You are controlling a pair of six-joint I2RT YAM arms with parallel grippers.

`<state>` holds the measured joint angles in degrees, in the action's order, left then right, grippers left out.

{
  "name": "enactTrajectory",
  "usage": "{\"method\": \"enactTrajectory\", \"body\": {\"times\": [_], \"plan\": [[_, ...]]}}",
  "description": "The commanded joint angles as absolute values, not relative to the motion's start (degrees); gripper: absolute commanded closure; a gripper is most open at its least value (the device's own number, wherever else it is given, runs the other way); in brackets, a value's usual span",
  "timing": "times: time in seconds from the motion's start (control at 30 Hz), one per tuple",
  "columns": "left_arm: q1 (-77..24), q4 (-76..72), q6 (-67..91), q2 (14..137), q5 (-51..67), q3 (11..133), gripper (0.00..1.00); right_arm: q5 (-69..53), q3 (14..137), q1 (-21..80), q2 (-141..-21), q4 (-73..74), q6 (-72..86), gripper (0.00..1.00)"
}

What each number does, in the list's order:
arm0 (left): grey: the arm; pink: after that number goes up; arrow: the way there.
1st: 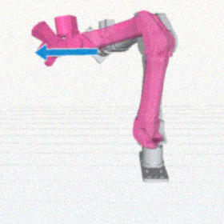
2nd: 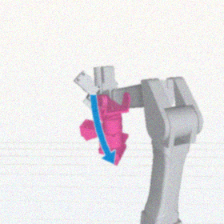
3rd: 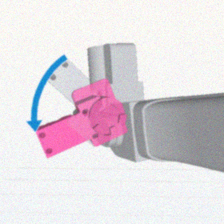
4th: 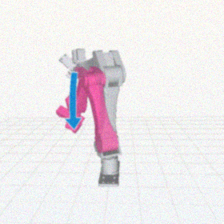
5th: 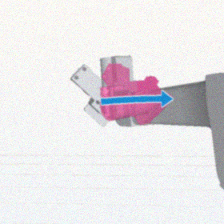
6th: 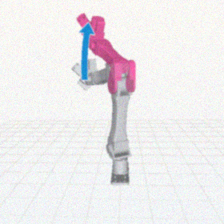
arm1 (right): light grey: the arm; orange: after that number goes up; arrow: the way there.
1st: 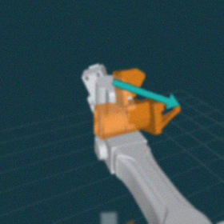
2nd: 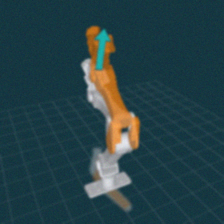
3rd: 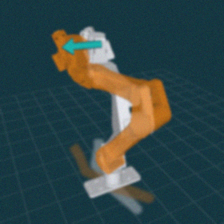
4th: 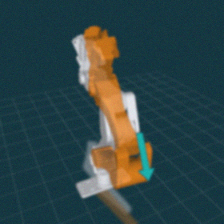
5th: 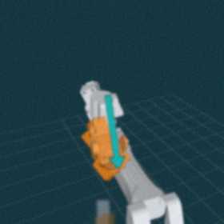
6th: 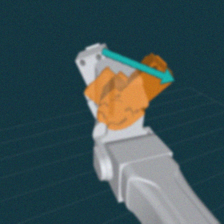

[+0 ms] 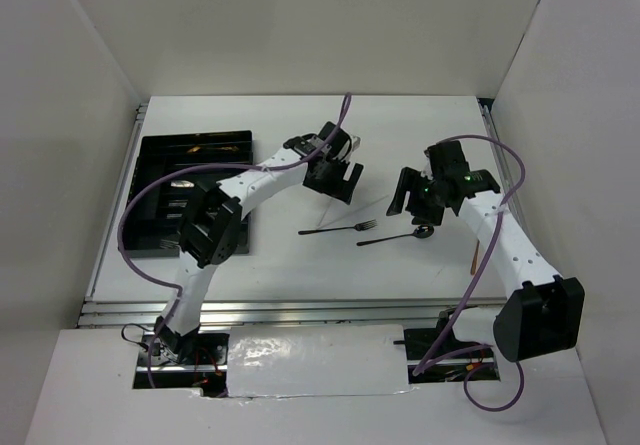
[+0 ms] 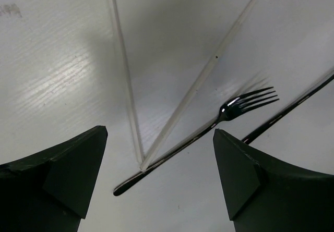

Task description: Sort the eating utensils into containers

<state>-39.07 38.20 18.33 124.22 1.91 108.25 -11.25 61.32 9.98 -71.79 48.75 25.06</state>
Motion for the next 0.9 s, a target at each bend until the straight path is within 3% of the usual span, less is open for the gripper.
{"method": "enactTrajectory", "body": {"times": [0.0, 0.17, 0.3, 0.53, 0.7, 0.77, 0.87], "plan": [[-37.88, 38.23, 18.81, 126.47, 3.96, 112.14, 0.03, -11.69, 61.17, 9.40, -71.98, 46.14, 24.87, 0.24], [-37.97, 39.38, 20.30, 130.17, 1.77, 112.95, 0.09, -11.78, 62.14, 9.41, -73.12, 45.88, 24.43, 0.24], [-37.88, 37.27, 21.45, 131.04, -1.48, 111.62, 0.25, -11.87, 62.40, 9.23, -73.74, 46.05, 24.35, 0.24], [-38.14, 39.81, 20.74, 135.26, -4.83, 113.99, 0.41, -11.51, 62.75, 9.40, -74.53, 46.23, 24.35, 0.24], [-38.23, 41.04, 19.78, 136.14, -7.29, 113.64, 0.47, -11.78, 63.02, 9.40, -74.44, 46.06, 24.61, 0.24], [-38.23, 41.48, 19.51, 136.67, -7.30, 113.90, 0.54, -11.78, 63.02, 9.32, -74.44, 46.14, 24.87, 0.24], [-38.23, 43.49, 19.60, 137.81, -8.78, 116.01, 0.79, -11.95, 63.19, 9.40, -74.09, 46.06, 25.31, 0.24]]}}
